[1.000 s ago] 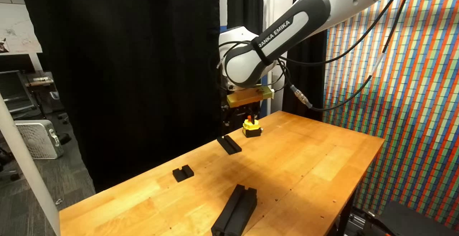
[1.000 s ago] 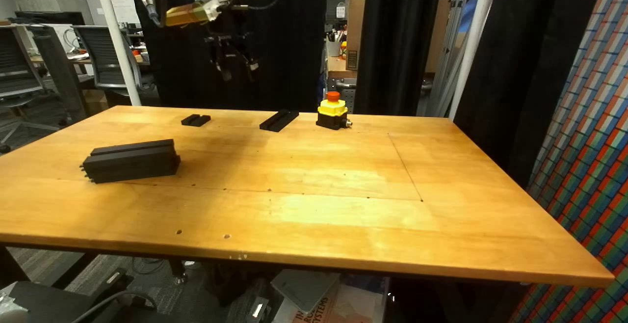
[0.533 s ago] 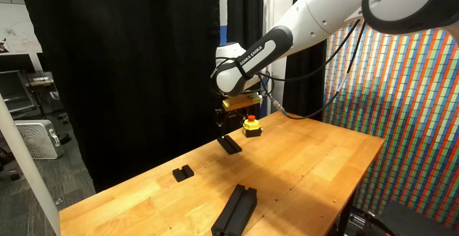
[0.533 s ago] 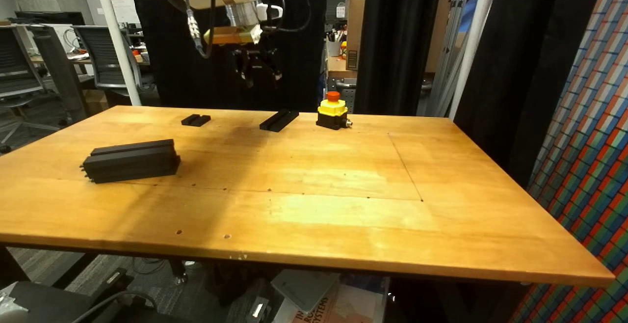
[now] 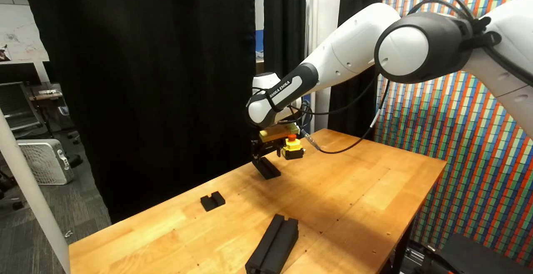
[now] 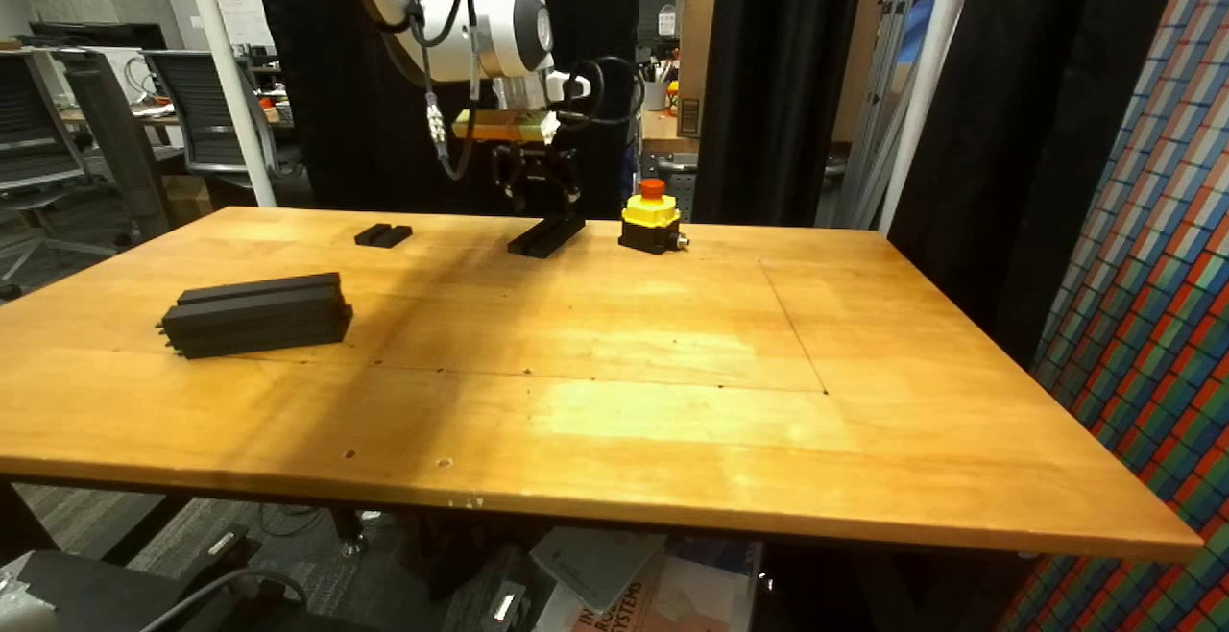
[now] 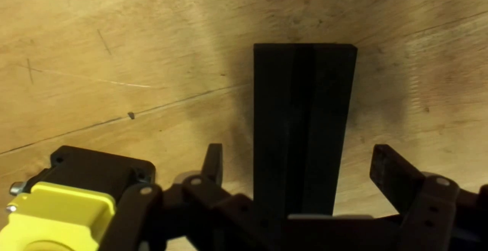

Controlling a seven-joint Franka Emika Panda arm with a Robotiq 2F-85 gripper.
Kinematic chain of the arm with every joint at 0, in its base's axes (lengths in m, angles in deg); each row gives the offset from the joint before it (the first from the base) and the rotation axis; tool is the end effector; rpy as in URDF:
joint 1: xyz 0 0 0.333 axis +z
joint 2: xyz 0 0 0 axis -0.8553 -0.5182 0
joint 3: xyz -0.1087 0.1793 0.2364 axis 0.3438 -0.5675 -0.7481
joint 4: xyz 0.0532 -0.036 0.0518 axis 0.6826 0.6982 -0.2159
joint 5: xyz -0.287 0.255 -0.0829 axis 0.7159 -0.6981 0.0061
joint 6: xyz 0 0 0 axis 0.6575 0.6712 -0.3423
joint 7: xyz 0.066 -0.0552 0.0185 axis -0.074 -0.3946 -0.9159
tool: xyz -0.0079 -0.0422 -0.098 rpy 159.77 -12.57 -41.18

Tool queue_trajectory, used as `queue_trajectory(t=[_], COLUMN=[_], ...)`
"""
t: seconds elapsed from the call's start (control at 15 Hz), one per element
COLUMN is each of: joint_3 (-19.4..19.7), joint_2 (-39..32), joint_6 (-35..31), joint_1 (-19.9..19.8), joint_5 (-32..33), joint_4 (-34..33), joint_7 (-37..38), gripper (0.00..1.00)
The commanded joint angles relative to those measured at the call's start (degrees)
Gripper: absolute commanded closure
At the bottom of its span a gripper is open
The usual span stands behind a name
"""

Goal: Stack the black objects

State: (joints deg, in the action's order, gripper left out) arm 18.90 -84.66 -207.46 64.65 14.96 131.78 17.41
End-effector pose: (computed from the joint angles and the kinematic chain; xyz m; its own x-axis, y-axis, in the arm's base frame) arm 0.7337 0.0730 0.2601 0.9829 -0.1391 0.1204 -0.1482 -0.9865 0.0704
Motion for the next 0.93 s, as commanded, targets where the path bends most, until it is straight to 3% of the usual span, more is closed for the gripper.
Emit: queue_trajectory(t=[0.0,0.87], joint_3=[0.24,-0.26], joint_2=[-4.7,-9.91], joint_6=[2.55,5.31], joint_1=[-0.58,-0.97], joint_5=[-2.8,-5.84], joint_4=[-6.93,-12.43], joint_7=[-3.16,-5.5], gripper=[0.0,0.0])
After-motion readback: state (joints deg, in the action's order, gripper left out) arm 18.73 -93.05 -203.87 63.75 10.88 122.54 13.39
